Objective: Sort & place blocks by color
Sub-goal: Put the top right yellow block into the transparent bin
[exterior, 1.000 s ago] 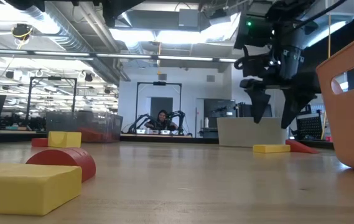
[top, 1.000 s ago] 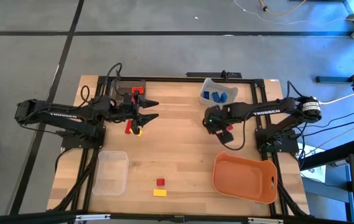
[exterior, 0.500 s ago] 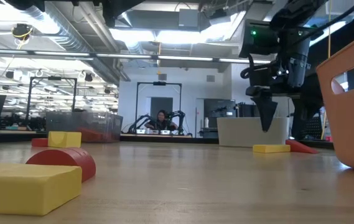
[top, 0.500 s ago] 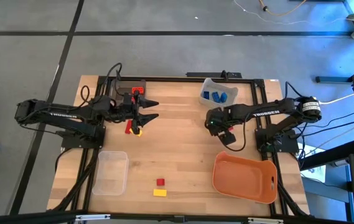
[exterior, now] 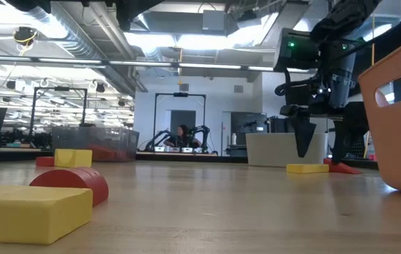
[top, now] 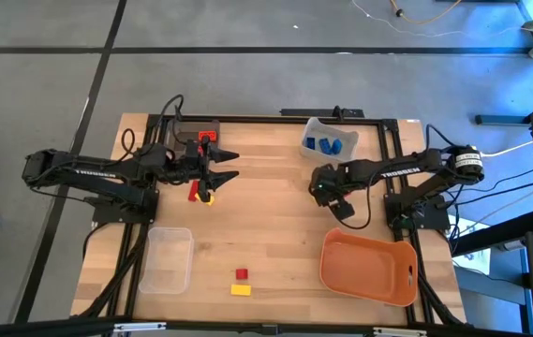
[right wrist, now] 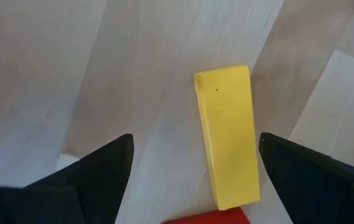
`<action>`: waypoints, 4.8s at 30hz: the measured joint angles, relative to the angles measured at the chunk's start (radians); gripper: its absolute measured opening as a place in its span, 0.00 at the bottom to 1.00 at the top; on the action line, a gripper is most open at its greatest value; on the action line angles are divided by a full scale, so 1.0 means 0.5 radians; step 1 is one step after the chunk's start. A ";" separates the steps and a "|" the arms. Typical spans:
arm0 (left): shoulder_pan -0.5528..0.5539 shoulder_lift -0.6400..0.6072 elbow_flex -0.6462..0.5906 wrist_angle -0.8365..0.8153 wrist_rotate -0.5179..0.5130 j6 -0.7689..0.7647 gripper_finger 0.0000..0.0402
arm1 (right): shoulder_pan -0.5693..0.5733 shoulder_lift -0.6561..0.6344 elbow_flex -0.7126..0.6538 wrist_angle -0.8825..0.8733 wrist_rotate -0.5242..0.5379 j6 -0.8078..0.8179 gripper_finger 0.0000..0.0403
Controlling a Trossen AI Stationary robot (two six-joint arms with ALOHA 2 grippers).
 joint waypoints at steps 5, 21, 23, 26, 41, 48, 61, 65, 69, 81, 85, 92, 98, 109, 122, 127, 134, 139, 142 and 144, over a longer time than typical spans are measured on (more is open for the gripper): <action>0.000 0.000 0.000 0.000 -0.003 0.000 0.65 | -0.004 0.001 -0.001 0.095 0.011 -0.007 0.86; 0.000 0.001 -0.001 0.002 -0.060 0.000 0.65 | -0.061 0.247 0.013 0.071 -0.015 0.019 0.76; 0.000 0.001 -0.001 0.002 -0.061 0.001 0.65 | -0.059 0.241 0.011 0.046 -0.021 0.022 0.67; 0.000 0.001 -0.001 0.001 -0.060 0.001 0.65 | -0.057 0.239 0.008 0.014 -0.052 0.055 0.49; 0.000 0.001 -0.001 0.001 -0.105 0.002 0.65 | 0.017 0.061 0.130 -0.032 -0.458 0.816 0.31; 0.001 0.001 -0.001 0.000 -0.106 0.002 0.65 | 0.018 -0.210 0.130 0.553 -0.646 1.277 0.31; 0.000 0.001 -0.001 -0.110 -0.150 0.002 0.65 | 0.018 -0.251 0.133 1.949 -0.605 1.747 0.31; 0.001 0.001 -0.001 -0.137 -0.150 0.002 0.65 | 0.018 -0.250 0.133 1.940 -0.592 1.748 0.31; 0.001 0.018 -0.001 -0.141 -0.150 0.001 0.65 | 0.018 -0.251 0.133 1.944 -0.594 1.748 0.31; 0.000 0.047 -0.003 -0.128 -0.150 -0.005 0.65 | 0.018 -0.251 0.134 1.950 -0.593 1.738 0.31; 0.000 0.098 -0.003 -0.142 -0.150 -0.016 0.65 | 0.018 -0.251 0.135 1.954 -0.592 1.699 0.31; 0.001 0.166 -0.002 -0.134 -0.150 -0.124 0.65 | 0.018 -0.251 0.135 2.069 -0.590 1.651 0.31; 0.000 0.246 -0.002 -0.060 -0.150 -0.141 0.65 | 0.017 -0.251 0.136 2.255 -0.482 1.649 0.31; 0.000 0.630 -0.002 0.585 -0.072 -0.279 0.65 | 0.018 -0.240 0.138 2.486 -0.344 1.691 0.31; 0.001 0.904 0.111 0.844 0.013 -0.283 0.65 | 0.060 -0.093 0.135 2.713 -0.377 1.760 0.31; 0.001 0.904 0.141 0.765 0.056 -0.282 0.65 | 0.060 -0.085 0.135 2.739 -0.384 1.757 0.31; 0.000 0.893 0.155 0.733 0.263 -0.394 0.65 | 0.056 -0.065 0.141 2.691 -0.349 1.716 0.31; 0.003 0.875 0.152 0.757 0.343 -0.429 0.65 | 0.054 -0.076 0.139 2.702 -0.354 1.697 0.31; 0.001 0.875 0.151 0.752 0.231 -0.435 0.65 | 0.052 -0.076 0.139 2.700 -0.332 1.706 0.31; 0.000 0.883 0.172 0.719 0.187 -0.436 0.65 | 0.048 -0.076 0.138 2.720 -0.321 1.747 0.31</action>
